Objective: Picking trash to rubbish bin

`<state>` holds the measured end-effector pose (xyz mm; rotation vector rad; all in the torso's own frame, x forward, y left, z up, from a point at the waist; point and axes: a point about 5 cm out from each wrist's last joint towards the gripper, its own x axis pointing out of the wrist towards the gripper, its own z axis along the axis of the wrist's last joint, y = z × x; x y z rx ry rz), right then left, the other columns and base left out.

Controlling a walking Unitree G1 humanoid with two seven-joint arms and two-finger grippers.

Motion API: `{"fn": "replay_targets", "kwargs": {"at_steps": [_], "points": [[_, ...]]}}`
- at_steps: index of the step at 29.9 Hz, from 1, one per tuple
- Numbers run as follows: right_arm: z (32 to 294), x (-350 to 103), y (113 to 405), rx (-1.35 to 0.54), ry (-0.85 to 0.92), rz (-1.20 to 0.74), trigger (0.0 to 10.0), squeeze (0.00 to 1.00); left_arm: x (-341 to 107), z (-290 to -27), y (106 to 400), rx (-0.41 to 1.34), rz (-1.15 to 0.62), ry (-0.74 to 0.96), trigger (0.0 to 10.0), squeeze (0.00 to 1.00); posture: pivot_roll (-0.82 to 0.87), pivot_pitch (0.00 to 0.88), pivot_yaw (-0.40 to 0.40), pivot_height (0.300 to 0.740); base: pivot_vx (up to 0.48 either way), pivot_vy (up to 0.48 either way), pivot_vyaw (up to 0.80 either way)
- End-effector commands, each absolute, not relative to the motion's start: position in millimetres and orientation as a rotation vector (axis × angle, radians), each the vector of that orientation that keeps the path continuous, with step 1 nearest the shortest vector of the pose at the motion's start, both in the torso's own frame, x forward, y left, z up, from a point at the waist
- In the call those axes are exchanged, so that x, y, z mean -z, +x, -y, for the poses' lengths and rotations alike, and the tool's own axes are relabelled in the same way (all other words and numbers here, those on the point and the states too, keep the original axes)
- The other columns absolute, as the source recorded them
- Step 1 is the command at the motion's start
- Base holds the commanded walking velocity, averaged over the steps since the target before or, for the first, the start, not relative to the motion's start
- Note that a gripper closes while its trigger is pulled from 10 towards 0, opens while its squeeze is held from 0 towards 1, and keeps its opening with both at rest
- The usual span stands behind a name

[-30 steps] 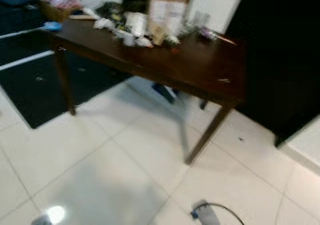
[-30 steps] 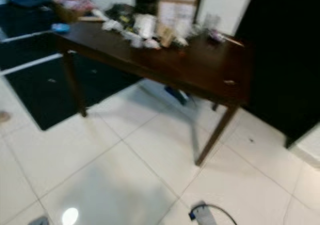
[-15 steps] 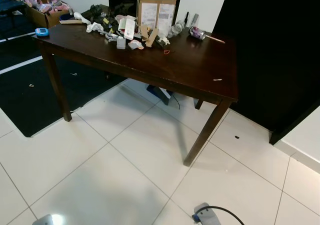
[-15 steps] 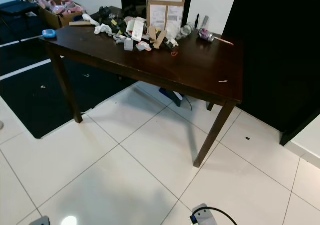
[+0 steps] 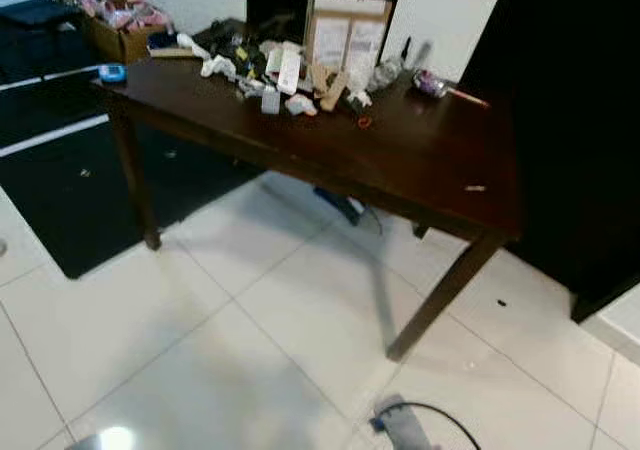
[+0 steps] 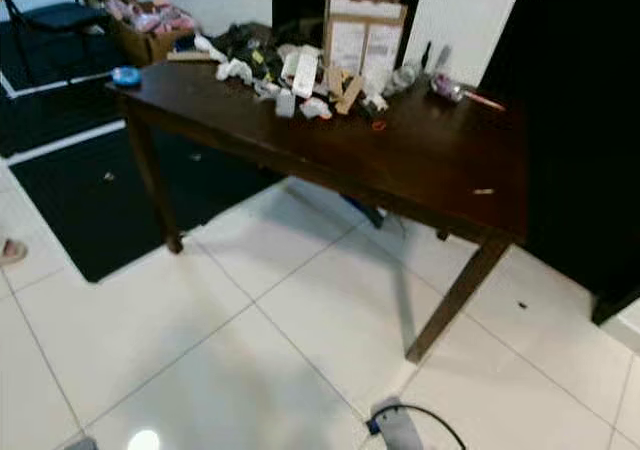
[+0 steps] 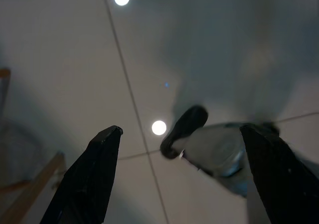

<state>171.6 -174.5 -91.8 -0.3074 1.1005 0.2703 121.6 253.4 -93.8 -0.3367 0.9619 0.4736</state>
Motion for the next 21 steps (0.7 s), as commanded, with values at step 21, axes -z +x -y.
{"fn": "replay_targets", "kwargs": {"at_steps": [21], "points": [[182.0,96.0,159.6,-0.267,-0.289,-1.146,10.0,0.00,97.7,-248.0,114.2,-0.489,-0.982,-0.360,10.0,0.00,0.18,0.088,-0.077,0.740,0.369,0.000,0.00]]}}
